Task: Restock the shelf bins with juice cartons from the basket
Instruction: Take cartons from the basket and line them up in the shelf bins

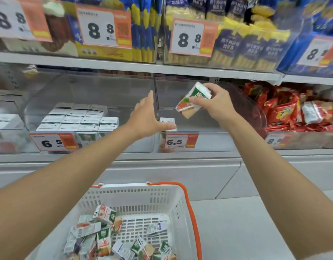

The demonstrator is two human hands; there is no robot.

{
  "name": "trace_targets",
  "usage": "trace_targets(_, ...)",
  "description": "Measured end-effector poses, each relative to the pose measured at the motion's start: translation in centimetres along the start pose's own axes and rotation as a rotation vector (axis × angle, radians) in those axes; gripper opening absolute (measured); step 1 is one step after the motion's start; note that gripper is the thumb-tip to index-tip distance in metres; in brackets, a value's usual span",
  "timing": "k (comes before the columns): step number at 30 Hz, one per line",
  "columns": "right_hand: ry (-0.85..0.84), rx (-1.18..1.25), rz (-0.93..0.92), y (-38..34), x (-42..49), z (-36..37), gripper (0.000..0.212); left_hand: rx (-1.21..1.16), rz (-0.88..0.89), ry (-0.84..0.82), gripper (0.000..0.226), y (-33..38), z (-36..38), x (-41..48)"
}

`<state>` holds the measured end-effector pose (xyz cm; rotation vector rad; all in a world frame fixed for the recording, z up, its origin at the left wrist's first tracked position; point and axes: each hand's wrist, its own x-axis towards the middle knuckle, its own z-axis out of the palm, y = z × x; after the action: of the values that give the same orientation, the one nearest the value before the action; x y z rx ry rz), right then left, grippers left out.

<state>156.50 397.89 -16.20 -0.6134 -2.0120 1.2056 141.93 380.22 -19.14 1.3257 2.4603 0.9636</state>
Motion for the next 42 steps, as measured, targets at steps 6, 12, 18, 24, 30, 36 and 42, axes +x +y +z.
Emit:
trace_targets(6, -0.215, -0.291, 0.047, 4.4, 5.2, 4.4, 0.087, 0.11, 0.02, -0.183, 0.143, -3.0, 1.7, 2.7)
trace_targets(12, -0.714, -0.094, 0.436, 6.7, 6.8, 6.9, 0.027, -0.105, 0.137, -0.109, 0.109, -4.5, 3.1, 2.7)
trace_targets(18, -0.728, -0.158, 0.396, 7.1, 6.9, 8.9, 0.07, -0.099, 0.131, -0.074, 0.114, -4.6, 3.4, 2.7)
trace_targets(24, -0.548, -0.193, 0.314, 5.4, 4.8, 8.4, 0.089, 0.011, 0.062, -0.103, 0.126, -3.9, 2.7, 2.4)
trace_targets(30, -0.088, -0.452, -0.079, 2.3, -0.3, 7.7, 0.045, 0.153, 0.08, 0.142, 0.09, -3.0, 1.2, -1.4)
trace_targets(36, 0.023, -0.22, 0.007, 3.7, -11.0, 12.2, 0.02, -0.082, -0.049, 0.043, 0.03, -8.0, 3.4, -8.8)
trace_targets(42, -0.492, -0.293, 0.495, 15.6, -20.5, 18.1, 0.021, -0.147, -0.373, -0.244, 0.028, -19.3, 7.2, -16.9)
